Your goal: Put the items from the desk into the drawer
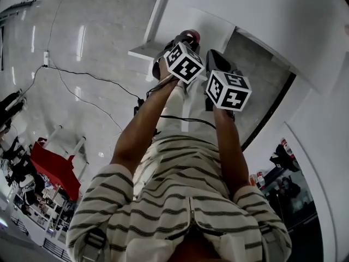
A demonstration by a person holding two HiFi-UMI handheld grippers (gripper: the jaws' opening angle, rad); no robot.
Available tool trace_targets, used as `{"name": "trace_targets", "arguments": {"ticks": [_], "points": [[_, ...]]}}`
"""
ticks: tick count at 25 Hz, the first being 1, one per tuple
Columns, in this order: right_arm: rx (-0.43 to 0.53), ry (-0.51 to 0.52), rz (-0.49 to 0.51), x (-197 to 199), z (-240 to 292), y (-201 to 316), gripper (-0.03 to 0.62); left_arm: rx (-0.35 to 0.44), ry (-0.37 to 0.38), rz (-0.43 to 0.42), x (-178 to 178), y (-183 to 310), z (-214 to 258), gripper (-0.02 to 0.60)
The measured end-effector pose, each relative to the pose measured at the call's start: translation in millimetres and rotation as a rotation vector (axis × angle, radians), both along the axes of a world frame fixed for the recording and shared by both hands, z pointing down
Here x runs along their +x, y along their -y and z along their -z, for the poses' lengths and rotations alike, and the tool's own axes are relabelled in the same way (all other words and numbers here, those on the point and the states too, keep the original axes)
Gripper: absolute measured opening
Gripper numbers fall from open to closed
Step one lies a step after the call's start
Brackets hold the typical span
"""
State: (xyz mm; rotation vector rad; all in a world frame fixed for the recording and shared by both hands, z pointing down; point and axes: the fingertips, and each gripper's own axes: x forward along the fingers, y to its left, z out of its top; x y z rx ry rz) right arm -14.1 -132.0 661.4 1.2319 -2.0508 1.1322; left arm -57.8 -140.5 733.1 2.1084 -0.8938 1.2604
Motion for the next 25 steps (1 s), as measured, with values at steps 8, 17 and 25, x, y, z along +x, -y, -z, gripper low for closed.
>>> {"name": "trace_targets", "arguments": {"ticks": [8, 17, 25], "points": [[-0.018, 0.001, -0.007, 6.1, -4.0, -9.0, 0.012, -0.006, 0.151, -0.194, -1.8, 2.9, -40.9, 0.081], [-0.03, -0.002, -0.005, 21.3, -5.3, -11.9, 0.012, 0.0, 0.244, -0.27, 2.8, 11.2, -70.0, 0.081], [-0.034, 0.002, -0.008, 24.3, -8.3, -12.9, 0.012, 0.002, 0.299, -0.314, 0.7, 20.5, -98.7, 0.081]]}}
